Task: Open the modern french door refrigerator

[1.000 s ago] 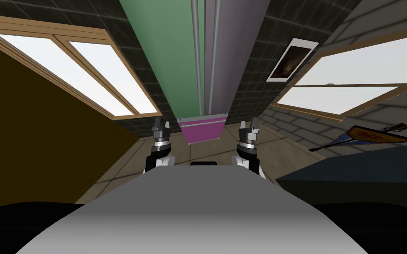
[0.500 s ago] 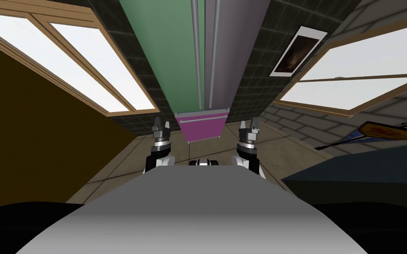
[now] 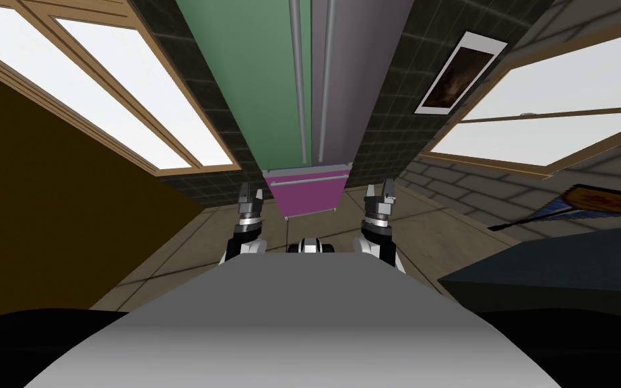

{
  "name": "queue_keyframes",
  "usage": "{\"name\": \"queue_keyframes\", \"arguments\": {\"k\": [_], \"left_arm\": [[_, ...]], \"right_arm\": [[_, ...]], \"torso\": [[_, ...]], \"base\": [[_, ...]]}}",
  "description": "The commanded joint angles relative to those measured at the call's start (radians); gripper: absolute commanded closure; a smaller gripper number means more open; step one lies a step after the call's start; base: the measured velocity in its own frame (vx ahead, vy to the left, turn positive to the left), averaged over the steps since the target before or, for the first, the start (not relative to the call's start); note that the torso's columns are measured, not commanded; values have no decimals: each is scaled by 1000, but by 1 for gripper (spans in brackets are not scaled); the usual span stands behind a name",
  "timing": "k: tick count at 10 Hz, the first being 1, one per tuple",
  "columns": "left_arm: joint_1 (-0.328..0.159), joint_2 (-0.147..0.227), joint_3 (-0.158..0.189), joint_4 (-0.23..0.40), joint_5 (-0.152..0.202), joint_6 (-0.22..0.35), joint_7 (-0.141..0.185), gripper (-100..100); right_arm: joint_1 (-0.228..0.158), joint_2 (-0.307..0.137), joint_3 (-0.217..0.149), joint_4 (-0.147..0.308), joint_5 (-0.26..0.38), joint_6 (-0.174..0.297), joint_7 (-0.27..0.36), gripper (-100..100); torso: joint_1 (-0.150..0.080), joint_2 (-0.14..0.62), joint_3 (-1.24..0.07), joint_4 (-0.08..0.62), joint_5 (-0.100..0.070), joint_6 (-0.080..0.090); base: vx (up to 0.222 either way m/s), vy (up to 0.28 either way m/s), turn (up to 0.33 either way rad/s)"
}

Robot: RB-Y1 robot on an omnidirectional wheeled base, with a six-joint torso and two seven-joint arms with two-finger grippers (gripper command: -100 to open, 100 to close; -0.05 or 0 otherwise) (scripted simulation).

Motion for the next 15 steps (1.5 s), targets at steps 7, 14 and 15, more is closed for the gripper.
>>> {"name": "queue_keyframes", "arguments": {"k": [7, 14, 15], "left_arm": [[-15, 49, 24, 217, -23, -187, 28, -100], [-31, 69, 45, 423, -47, -361, 54, -100], [-35, 71, 48, 451, -51, -391, 58, -100]], "right_arm": [[0, 0, 0, 0, 0, 0, 0, 0], [0, 0, 0, 0, 0, 0, 0, 0], [0, 0, 0, 0, 0, 0, 0, 0]], "torso": [[1, 3, 2, 1, 0, 0], [2, 5, 3, 2, 1, 0], [2, 4, 2, 1, 1, 0]], "base": [[134, -34, 6], [123, -34, 6], [164, -35, 7]]}}
